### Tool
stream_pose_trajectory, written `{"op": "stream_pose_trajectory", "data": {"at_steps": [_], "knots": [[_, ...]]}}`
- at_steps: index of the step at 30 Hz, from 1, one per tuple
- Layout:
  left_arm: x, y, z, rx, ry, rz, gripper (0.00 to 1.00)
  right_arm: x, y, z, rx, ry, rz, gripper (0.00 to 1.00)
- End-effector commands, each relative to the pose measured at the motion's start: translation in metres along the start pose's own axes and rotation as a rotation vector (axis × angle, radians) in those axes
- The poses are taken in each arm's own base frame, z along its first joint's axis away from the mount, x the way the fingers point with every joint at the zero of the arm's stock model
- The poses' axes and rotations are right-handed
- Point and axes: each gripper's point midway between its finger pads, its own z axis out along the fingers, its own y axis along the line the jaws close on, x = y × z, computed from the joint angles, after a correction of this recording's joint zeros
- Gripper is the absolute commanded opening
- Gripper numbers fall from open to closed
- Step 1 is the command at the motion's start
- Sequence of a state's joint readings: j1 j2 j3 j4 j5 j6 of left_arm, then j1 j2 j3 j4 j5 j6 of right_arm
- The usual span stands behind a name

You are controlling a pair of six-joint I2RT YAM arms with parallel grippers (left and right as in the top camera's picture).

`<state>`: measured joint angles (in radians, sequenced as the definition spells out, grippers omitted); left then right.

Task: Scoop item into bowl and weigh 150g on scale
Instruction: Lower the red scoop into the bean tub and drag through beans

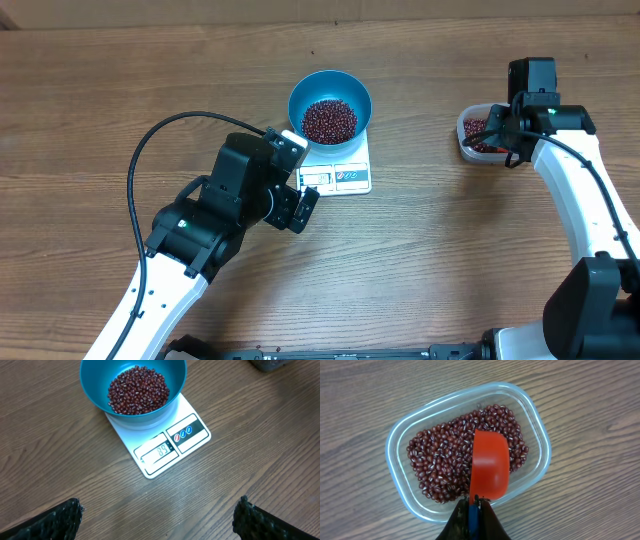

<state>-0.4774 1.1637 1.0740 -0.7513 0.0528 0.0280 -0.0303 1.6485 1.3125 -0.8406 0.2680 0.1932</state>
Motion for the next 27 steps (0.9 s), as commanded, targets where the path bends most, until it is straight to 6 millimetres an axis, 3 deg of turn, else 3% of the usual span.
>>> {"op": "stream_pose_trajectory", "data": {"at_steps": [1, 9, 17, 22, 27], "knots": [[-0.009, -0.003, -0.003, 0.017, -0.020, -0.006, 0.99, 0.000, -0.003, 0.001, 0.021, -0.001, -0.080, 0.04], [-0.009, -0.003, -0.003, 0.017, -0.020, -0.006, 1.00, 0.003, -0.017, 0.018, 0.036, 0.038, -0.136, 0.04], [-0.009, -0.003, -0.003, 0.017, -0.020, -0.006, 1.00, 0.011, -0.018, 0.028, 0.012, 0.084, -0.163, 0.04], [-0.009, -0.003, -0.003, 0.017, -0.020, -0.006, 1.00, 0.014, -0.002, 0.029, -0.085, 0.090, -0.235, 0.04], [-0.009, -0.003, -0.003, 0.017, -0.020, -0.006, 1.00, 0.016, 0.002, 0.032, -0.102, 0.104, -0.237, 0.04]]}}
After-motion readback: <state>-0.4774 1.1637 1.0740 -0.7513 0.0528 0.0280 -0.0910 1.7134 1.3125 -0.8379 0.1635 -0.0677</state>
